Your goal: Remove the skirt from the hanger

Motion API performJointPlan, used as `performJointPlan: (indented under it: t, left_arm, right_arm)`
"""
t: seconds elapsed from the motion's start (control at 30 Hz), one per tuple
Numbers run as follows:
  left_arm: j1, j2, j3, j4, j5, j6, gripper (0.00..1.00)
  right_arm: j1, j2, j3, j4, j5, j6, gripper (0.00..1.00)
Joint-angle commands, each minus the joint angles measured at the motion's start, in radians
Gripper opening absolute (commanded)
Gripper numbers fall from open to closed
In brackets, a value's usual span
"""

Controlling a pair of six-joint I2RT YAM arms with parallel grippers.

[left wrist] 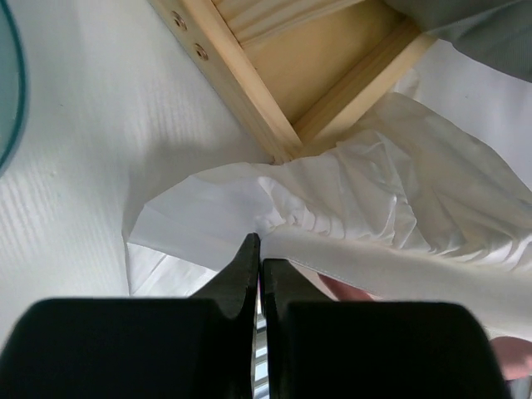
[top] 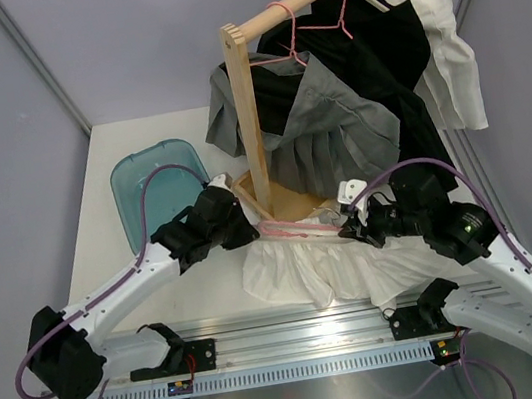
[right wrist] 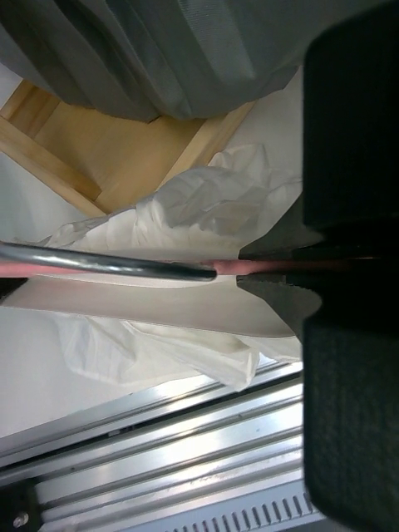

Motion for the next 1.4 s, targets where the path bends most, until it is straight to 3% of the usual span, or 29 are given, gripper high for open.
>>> performJointPlan:
  t: [0.0,0.1,0.27,0.3,0.43,0.6,0.73,0.8,0.87,0.9,0.97,1.03,1.07,1.1,1.23,1.37]
  left_arm:
    - [0.068,-0.039,-0.083,-0.016,-0.107,0.058,0.00]
    - [0.066,-0.083,-0.115,0.022,-0.090,0.061,0.02]
    - [0.069,-0.195,-0.146,0.041,-0.107,0.062,0.29]
    - [0.069,-0.212,-0.157,0.041,-0.113,0.064,0.39]
    - [0.074,-0.282,-0.190,0.044,-0.116,0.067,0.56]
    - [0.087,-0.310,-0.221,0.038,-0.091,0.082,0.63]
    - [0.100,-0.315,-0.243,0.056,-0.072,0.088,0.62]
    - [0.110,-0.306,-0.260,0.076,-0.046,0.096,0.55]
    - [0.129,-0.293,-0.272,0.094,-0.026,0.104,0.39]
    - [0.133,-0.292,-0.284,0.094,-0.024,0.104,0.16]
    - [0.141,-0.295,-0.298,0.111,-0.013,0.116,0.12]
    - [0.141,-0.307,-0.312,0.128,0.004,0.120,0.20]
    - [0.141,-0.321,-0.315,0.145,0.014,0.128,0.29]
    - [0.141,-0.330,-0.316,0.154,0.034,0.134,0.46]
    - [0.141,-0.379,-0.316,0.203,0.091,0.186,0.65]
    - [0.141,-0.457,-0.322,0.254,0.142,0.281,0.71]
  right_arm:
    - [-0.005,-0.017,0.061,0.007,-0.005,0.150,0.00]
    - [-0.005,0.045,0.082,0.051,-0.001,0.221,0.00]
    - [-0.007,0.105,0.113,0.110,0.013,0.279,0.00]
    - [-0.005,0.114,0.116,0.116,0.005,0.282,0.00]
    - [-0.005,0.164,0.149,0.159,-0.048,0.325,0.00]
    - [-0.005,0.178,0.168,0.200,-0.151,0.376,0.00]
    - [-0.007,0.180,0.174,0.228,-0.185,0.428,0.00]
    - [-0.007,0.172,0.176,0.236,-0.188,0.443,0.00]
    - [-0.007,0.166,0.182,0.237,-0.183,0.451,0.00]
    - [-0.008,0.160,0.185,0.240,-0.177,0.454,0.00]
    - [-0.008,0.152,0.194,0.243,-0.168,0.457,0.00]
    - [-0.008,0.158,0.197,0.237,-0.144,0.462,0.00]
    - [-0.008,0.161,0.193,0.245,-0.133,0.465,0.00]
    - [-0.008,0.166,0.176,0.254,-0.124,0.470,0.00]
    - [-0.008,0.194,0.151,0.294,-0.079,0.500,0.00]
    - [-0.008,0.220,0.153,0.298,-0.050,0.480,0.00]
